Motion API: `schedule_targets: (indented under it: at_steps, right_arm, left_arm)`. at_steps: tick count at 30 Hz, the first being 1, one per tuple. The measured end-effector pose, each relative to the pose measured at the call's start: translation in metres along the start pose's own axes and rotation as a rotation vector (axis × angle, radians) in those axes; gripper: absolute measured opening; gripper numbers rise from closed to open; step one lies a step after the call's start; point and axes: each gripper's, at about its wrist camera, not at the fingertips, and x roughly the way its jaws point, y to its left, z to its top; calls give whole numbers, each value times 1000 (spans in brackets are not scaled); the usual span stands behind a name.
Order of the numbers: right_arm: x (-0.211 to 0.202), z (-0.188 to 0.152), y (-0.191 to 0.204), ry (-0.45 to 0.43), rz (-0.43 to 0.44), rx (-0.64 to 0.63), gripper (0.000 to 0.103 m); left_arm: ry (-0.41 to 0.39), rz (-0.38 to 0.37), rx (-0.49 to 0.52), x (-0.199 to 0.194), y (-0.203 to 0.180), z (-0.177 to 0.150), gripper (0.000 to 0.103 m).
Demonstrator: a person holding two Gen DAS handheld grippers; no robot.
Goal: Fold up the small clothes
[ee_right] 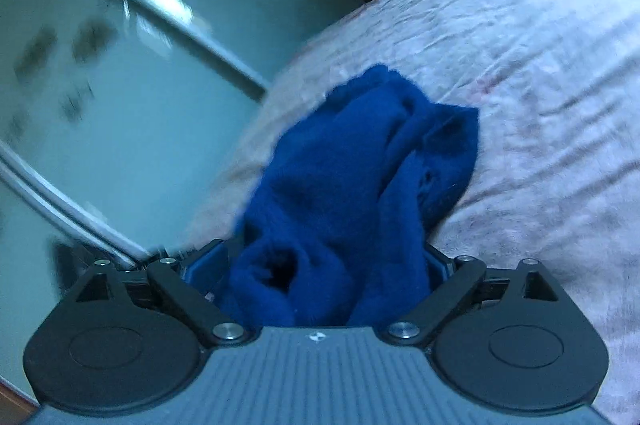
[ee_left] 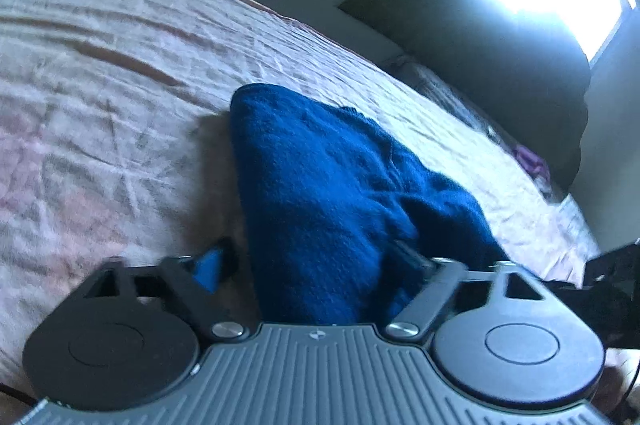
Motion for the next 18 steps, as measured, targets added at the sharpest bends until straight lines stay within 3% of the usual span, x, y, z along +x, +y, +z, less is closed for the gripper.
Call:
schedule_targets:
  at_steps: [2, 3, 4, 6, 11, 18]
  right_arm:
    - [3, -5, 14, -12, -65, -58, 86]
    - [4, -6, 17, -20, -103, -69, 61]
    - [4, -7, 18, -26, -131, -61, 50]
    - [1, -9, 11, -51, -105, 14, 42]
    - [-6, -20, 7, -99, -70, 123, 38]
    - [-3, -28, 7, -118, 81, 271, 33]
  left_arm:
    - [10, 0, 12, 1, -3, -1, 56]
    - [5, 1, 10, -1, -4, -1, 47]
    - [1, 3, 17, -2, -6, 0, 43]
    - [-8, 12, 45, -5, -10, 1, 33]
    - [-8, 49, 120, -11, -19, 7, 26]
    - [-49, 131, 214, -27, -25, 20, 25]
